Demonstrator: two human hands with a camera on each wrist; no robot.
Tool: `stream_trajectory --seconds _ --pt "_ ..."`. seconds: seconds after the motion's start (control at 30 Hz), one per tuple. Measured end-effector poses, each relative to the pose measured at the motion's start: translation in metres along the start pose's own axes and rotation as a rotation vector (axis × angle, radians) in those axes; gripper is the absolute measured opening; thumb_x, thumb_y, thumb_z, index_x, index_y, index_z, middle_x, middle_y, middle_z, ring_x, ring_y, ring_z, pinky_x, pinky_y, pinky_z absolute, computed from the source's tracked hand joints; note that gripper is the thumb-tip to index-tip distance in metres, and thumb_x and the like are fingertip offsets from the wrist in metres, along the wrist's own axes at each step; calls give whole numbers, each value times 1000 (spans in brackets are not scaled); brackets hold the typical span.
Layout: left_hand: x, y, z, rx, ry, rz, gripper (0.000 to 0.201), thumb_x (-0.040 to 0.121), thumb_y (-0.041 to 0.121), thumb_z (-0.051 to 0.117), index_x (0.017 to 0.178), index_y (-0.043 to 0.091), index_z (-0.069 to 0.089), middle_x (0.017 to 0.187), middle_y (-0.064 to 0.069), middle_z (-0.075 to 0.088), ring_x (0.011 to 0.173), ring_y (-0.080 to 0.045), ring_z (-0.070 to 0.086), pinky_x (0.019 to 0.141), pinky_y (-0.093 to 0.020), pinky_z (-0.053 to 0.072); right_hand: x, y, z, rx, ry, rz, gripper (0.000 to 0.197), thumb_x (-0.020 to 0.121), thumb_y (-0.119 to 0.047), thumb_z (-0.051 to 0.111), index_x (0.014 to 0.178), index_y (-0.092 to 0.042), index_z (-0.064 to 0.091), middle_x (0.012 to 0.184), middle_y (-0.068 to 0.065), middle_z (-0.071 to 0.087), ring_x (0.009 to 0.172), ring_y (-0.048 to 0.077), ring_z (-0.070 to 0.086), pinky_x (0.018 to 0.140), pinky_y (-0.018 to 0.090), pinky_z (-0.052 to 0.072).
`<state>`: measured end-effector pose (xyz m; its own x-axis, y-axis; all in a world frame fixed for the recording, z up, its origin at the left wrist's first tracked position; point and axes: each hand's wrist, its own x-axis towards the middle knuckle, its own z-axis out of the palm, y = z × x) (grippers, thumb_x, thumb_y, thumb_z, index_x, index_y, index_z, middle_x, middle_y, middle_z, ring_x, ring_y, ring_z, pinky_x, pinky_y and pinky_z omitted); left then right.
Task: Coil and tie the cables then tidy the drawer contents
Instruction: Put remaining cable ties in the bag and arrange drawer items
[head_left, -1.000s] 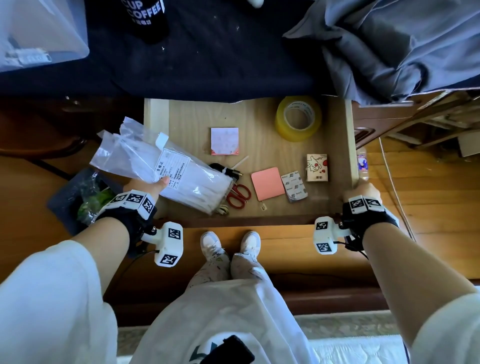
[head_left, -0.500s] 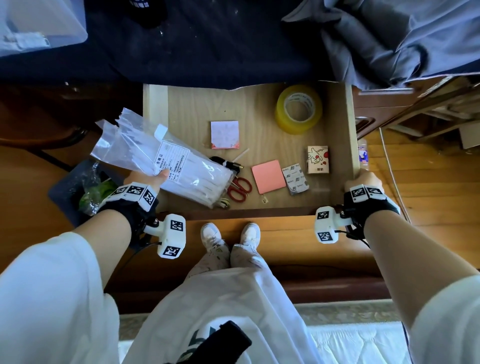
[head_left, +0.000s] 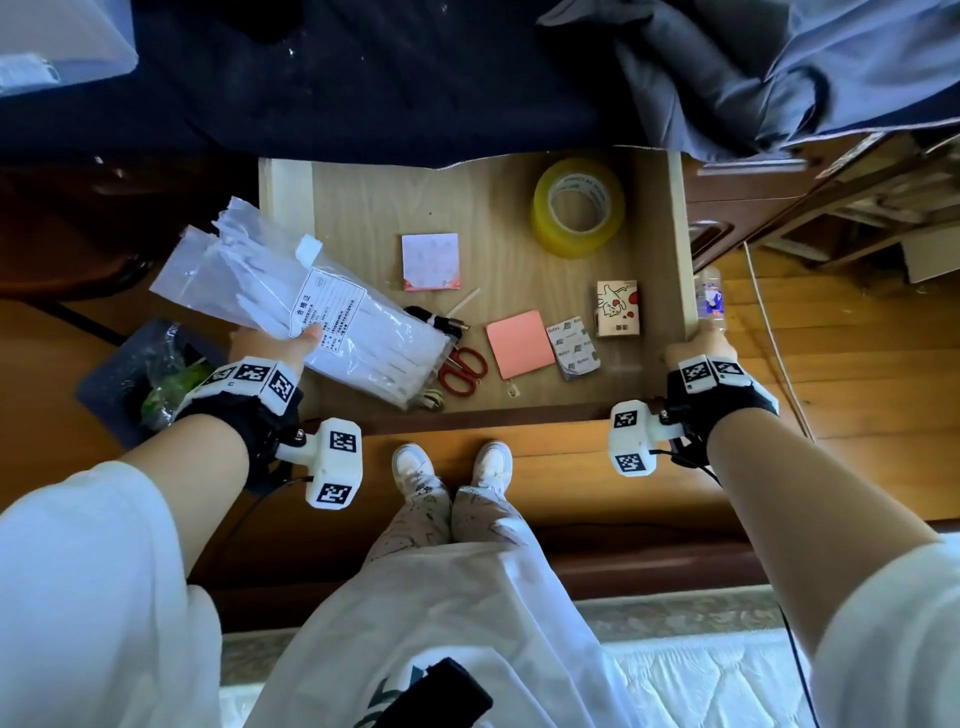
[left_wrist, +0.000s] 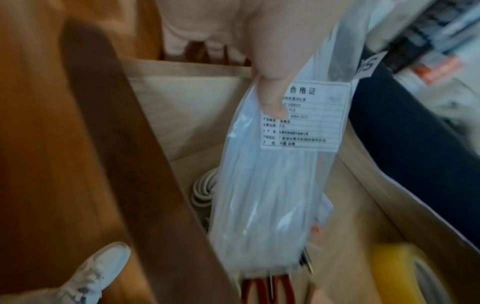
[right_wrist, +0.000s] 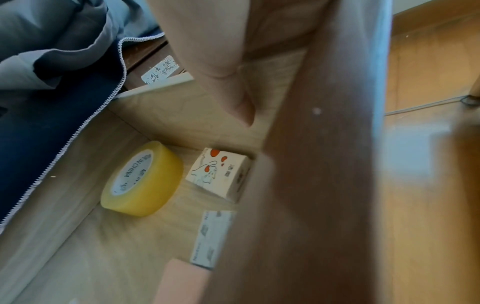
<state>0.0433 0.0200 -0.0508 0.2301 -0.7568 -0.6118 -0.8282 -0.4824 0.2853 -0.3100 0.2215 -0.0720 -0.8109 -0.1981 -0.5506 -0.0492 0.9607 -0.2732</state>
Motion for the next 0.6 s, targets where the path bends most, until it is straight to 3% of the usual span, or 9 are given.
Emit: stream_trajectory --seconds 0.07,0.17,0.3,0.37,0.47,0.6 --pt "-5 9 2 -72 81 103 76 82 44 68 137 2 37 136 -15 49 121 -35 49 101 -40 39 -4 -5 4 129 67 -32 60 81 -6 57 136 -12 34 133 17 48 119 35 49 97 40 40" --pt "-16 29 3 -88 105 203 62 85 36 66 130 -2 45 126 -18 57 114 -36 54 94 -39 42 -15 -15 7 116 246 -226 76 73 -5 59 141 -15 28 151 13 20 135 33 30 110 43 28" --pt "-33 57 10 -117 59 314 43 90 29 62 116 -5 55 108 -12 59 101 -29 56 80 -31 38 -27 -20 5 -60 208 -368 63 75 -8 59 135 -12 40 155 14 8 144 30 6 118 34 4" --pt "-35 65 15 -119 6 343 43 90 31 62 113 -5 57 113 -15 61 105 -32 58 81 -31 38 -30 -11 9 -50 169 -389 52 78 -11 60 128 -9 47 155 14 8 143 30 5 116 31 4" --pt "-25 67 26 -67 -75 293 59 86 47 62 119 -2 55 121 -19 59 109 -37 58 97 -40 43 -36 5 20 -8 128 -422 45 79 -17 63 123 -12 53 155 11 8 143 29 7 117 31 10" --pt "-8 61 52 -115 -172 256 59 80 54 64 109 3 54 114 -19 61 98 -33 62 96 -42 47 -42 15 21 -46 156 -525 43 79 -19 65 121 -13 55 153 8 14 140 27 14 114 35 22"
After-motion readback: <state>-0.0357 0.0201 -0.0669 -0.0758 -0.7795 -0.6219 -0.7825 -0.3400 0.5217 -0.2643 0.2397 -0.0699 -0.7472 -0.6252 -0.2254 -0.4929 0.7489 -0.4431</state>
